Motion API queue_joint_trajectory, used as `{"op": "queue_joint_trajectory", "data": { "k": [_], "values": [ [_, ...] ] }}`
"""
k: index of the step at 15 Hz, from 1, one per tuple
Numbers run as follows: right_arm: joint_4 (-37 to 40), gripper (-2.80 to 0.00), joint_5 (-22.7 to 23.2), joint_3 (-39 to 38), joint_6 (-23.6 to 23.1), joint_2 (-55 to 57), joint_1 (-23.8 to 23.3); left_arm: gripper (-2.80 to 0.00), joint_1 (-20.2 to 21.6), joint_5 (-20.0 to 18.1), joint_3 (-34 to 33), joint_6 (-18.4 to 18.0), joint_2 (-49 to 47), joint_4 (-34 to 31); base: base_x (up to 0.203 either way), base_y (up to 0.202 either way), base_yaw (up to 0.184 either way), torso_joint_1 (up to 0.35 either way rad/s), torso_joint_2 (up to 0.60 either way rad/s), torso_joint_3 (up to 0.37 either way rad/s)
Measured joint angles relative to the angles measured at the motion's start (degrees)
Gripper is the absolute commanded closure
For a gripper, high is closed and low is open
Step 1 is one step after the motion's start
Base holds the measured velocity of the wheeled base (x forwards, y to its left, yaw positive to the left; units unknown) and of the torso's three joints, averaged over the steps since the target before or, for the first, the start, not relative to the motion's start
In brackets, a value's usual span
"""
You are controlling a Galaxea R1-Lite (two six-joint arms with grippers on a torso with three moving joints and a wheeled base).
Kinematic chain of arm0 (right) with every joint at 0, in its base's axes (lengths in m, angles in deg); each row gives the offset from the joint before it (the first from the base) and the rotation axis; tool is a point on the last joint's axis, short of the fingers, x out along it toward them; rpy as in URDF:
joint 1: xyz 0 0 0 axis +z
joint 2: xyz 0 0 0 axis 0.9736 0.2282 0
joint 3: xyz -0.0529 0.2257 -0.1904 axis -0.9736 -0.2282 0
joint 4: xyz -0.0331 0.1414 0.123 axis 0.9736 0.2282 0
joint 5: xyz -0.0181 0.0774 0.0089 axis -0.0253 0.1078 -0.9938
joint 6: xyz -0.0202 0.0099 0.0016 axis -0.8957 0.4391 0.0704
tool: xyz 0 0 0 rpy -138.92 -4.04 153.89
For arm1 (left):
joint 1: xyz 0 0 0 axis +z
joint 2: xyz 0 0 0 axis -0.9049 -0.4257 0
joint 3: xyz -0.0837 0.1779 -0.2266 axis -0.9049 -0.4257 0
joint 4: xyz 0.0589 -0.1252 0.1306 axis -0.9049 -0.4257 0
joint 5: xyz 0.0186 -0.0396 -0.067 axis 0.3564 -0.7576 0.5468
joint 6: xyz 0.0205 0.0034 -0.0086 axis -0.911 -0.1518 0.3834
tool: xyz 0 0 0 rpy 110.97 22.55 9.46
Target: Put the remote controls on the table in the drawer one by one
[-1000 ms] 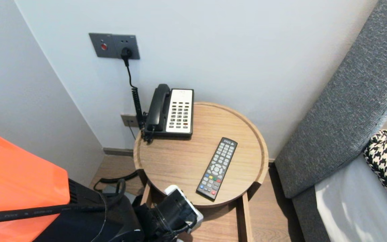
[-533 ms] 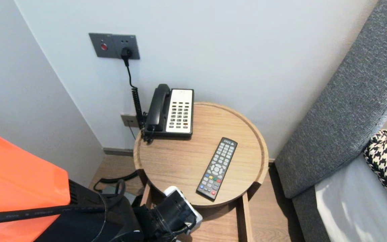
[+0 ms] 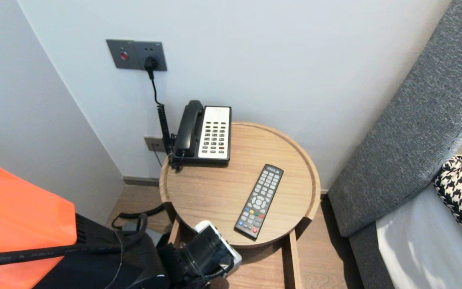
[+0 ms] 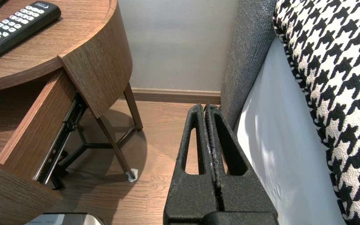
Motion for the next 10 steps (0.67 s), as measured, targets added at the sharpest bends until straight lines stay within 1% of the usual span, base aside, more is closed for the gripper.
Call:
{"op": "queue_joint_trajectory", "data": {
  "k": [4,10],
  "values": [
    [0.00,0.00,0.02,0.00,0.00,0.00,0.00,-2.80,-0.09,0.10,0.77,0.06,2.72,0.04,0.000,0.000,0.000,0.000,0.00,0.000],
    [0.00,0.00,0.02,0.00,-0.02,0.00,-0.02,-2.80,0.00,0.12,1.62,1.04,10.94,-0.10,0.000,0.000,0.000,0.000,0.00,0.000]
  ]
}}
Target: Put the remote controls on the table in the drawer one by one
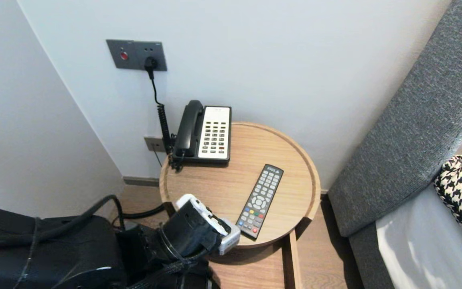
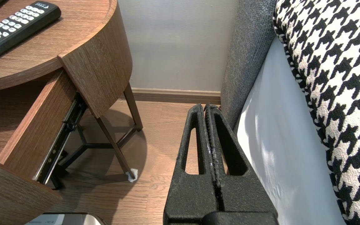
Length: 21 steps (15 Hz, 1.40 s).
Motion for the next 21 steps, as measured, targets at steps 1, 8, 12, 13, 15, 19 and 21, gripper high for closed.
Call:
{"op": "queue_joint_trajectory", "data": {
  "k": [1,8,12,13,15,19,21],
  "values": [
    [0.00,0.00,0.00,0.00,0.02,0.00,0.00,-2.80,0.41,-0.03,0.00,0.12,1.44,-0.09,0.000,0.000,0.000,0.000,0.00,0.000],
    [0.00,0.00,-0.02,0.00,0.02,0.00,0.00,0.00,6.03,0.06,1.27,0.67,10.76,-0.94,0.000,0.000,0.000,0.000,0.00,0.000],
    [0.00,0.00,-0.02,0.00,0.02,0.00,0.00,0.00,6.80,1.07,8.30,3.19,12.39,-4.17,0.000,0.000,0.000,0.000,0.00,0.000],
    [0.00,0.00,-0.02,0.00,0.02,0.00,0.00,0.00,6.89,2.59,11.39,3.66,12.01,-5.60,0.000,0.000,0.000,0.000,0.00,0.000],
    [0.00,0.00,0.00,0.00,0.02,0.00,0.00,0.00,6.86,6.12,16.19,4.06,10.45,-6.73,0.000,0.000,0.000,0.000,0.00,0.000],
    [0.00,0.00,-0.02,0.00,0.05,0.00,0.00,0.00,6.01,7.78,22.61,3.92,5.93,-6.48,0.000,0.000,0.000,0.000,0.00,0.000],
    [0.00,0.00,-0.02,0.00,0.07,0.00,0.00,0.00,5.75,7.83,25.45,3.81,2.96,-5.88,0.000,0.000,0.000,0.000,0.00,0.000]
  ]
}}
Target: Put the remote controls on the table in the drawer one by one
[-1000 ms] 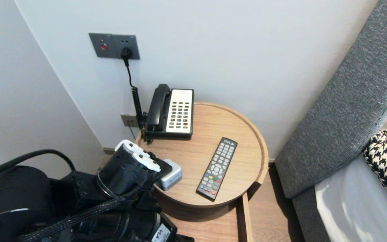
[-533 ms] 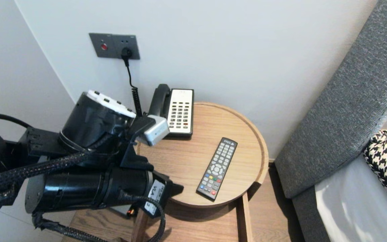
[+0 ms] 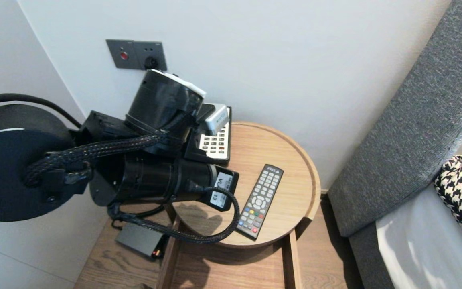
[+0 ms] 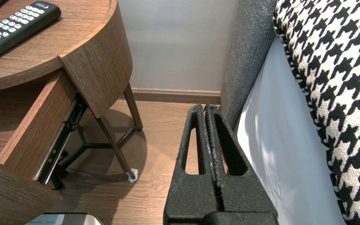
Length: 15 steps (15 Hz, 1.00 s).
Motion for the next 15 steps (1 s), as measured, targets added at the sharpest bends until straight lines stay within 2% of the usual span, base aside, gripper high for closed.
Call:
{"op": "queue_joint_trajectory", "data": {
  "k": [1,2,6,8,11,15],
  "values": [
    [0.00,0.00,0.01,0.00,-0.03,0.00,0.00,0.00,-0.17,0.00,1.32,-0.11,-1.65,0.44,0.000,0.000,0.000,0.000,0.00,0.000],
    [0.00,0.00,0.00,0.00,-0.02,0.00,0.00,-2.80,-0.36,0.00,2.63,-0.19,-3.40,0.96,0.000,0.000,0.000,0.000,0.00,0.000],
    [0.00,0.00,0.02,0.00,-0.05,0.00,0.00,-2.80,-0.88,0.08,6.86,-1.27,-10.24,4.00,0.000,0.000,0.000,0.000,0.00,0.000],
    [0.00,0.00,0.00,0.00,-0.05,0.00,0.00,-2.80,-1.35,1.99,8.55,-2.05,-13.22,4.47,0.000,0.000,0.000,0.000,0.00,0.000],
    [0.00,0.00,0.00,0.00,-0.05,0.00,0.00,-2.80,-2.74,5.93,9.26,-5.97,-17.03,8.11,0.000,0.000,0.000,0.000,0.00,0.000],
    [0.00,0.00,0.02,0.02,-0.05,0.00,0.00,-2.80,-3.74,7.19,10.22,-5.97,-20.63,9.71,0.000,0.000,0.000,0.000,0.00,0.000]
  ]
}}
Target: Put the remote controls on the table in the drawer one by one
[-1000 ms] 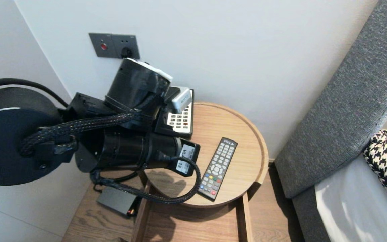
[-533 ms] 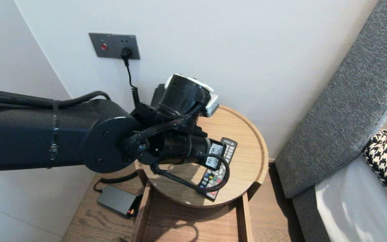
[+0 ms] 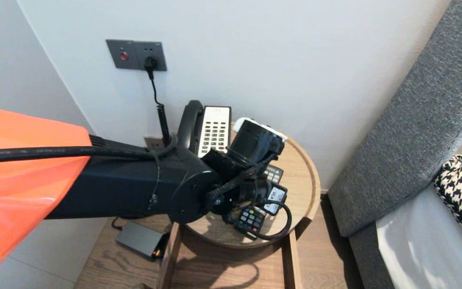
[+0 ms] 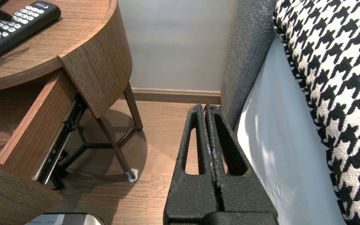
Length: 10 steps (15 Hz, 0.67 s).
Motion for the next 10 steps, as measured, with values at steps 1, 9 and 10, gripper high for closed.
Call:
{"op": "queue_joint_trajectory", "data": {
  "k": [1,9,10],
  "values": [
    [0.00,0.00,0.00,0.00,0.00,0.00,0.00,-2.80,-0.01,0.06,0.00,0.05,-0.60,0.02,0.000,0.000,0.000,0.000,0.00,0.000],
    [0.00,0.00,0.00,-0.02,0.02,0.00,0.00,-2.80,-0.09,3.18,1.83,1.69,-4.59,0.18,0.000,0.000,0.000,0.000,0.00,0.000],
    [0.00,0.00,-0.01,-0.02,0.02,0.00,0.00,-2.80,-0.09,3.26,2.08,1.77,-4.77,0.16,0.000,0.000,0.000,0.000,0.00,0.000]
  ]
}}
